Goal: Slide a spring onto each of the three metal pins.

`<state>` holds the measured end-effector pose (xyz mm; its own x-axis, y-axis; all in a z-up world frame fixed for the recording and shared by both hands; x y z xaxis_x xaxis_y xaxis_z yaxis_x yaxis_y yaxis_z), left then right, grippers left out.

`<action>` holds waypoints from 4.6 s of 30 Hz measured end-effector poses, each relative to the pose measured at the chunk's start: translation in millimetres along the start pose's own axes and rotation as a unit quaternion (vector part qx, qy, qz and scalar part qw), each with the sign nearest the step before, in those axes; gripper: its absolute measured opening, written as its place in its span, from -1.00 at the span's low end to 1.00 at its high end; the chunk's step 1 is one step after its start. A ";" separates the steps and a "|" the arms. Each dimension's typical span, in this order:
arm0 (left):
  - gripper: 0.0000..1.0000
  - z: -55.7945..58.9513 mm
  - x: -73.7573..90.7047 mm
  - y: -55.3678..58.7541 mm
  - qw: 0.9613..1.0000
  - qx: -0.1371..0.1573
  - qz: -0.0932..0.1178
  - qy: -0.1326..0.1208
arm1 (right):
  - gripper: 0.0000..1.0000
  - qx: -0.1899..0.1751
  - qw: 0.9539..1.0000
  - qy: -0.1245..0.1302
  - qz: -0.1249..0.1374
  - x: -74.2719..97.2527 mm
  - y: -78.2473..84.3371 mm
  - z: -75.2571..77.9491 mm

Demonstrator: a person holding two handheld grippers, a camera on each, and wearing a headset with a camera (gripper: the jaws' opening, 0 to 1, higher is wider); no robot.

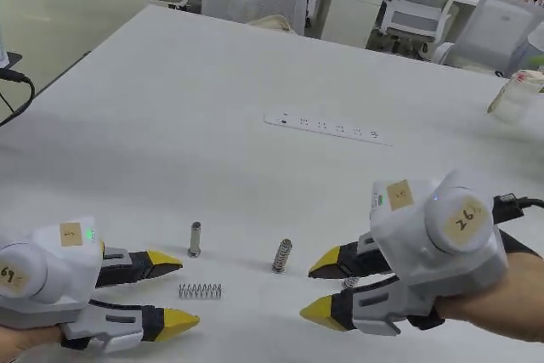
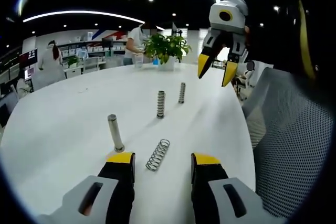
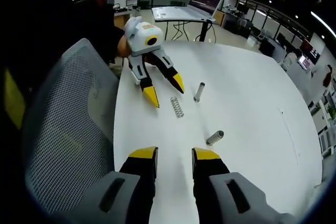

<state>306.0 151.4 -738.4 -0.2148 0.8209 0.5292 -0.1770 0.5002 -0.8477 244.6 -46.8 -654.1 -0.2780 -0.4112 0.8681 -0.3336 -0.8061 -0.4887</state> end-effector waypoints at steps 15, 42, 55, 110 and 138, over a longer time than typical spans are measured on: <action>-0.48 -4.0 -6.2 1.7 1.000 -0.008 -0.011 -0.004 | -0.09 -0.051 0.998 0.002 0.020 -6.6 26.3 -11.8; -0.73 -7.7 -15.6 10.2 0.999 -0.023 -0.035 -0.004 | 0.87 -0.140 0.979 0.016 0.147 2.4 19.1 -15.5; -0.94 -12.5 -16.3 10.0 0.999 -0.023 -0.035 -0.016 | 0.83 -0.138 0.980 0.010 0.143 0.3 19.3 -18.7; -0.95 70.9 13.3 -73.4 0.984 -0.130 0.064 0.103 | -0.21 -0.099 0.978 -0.066 0.172 -8.1 -13.7 -36.3; -0.95 77.7 13.3 -75.8 0.981 -0.137 0.066 0.118 | -0.75 -0.089 0.977 -0.082 0.176 -1.5 -18.6 -39.1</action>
<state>241.9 103.0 -664.1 0.0157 0.9080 0.4186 0.1084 0.4147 -0.9035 216.0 -14.6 -649.8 -0.2608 -0.7232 0.6395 -0.3983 -0.5228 -0.7537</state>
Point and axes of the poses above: the centre of the closed fingertips' face, and the gripper's own axes: x roughly backward along the fingers, z roughly to its right, y roughly out of its underside, the point moved 7 cm from there along x, roughly backward along the fingers, and after that the axes turned 9 degrees about -z, right-handed, at the moved point
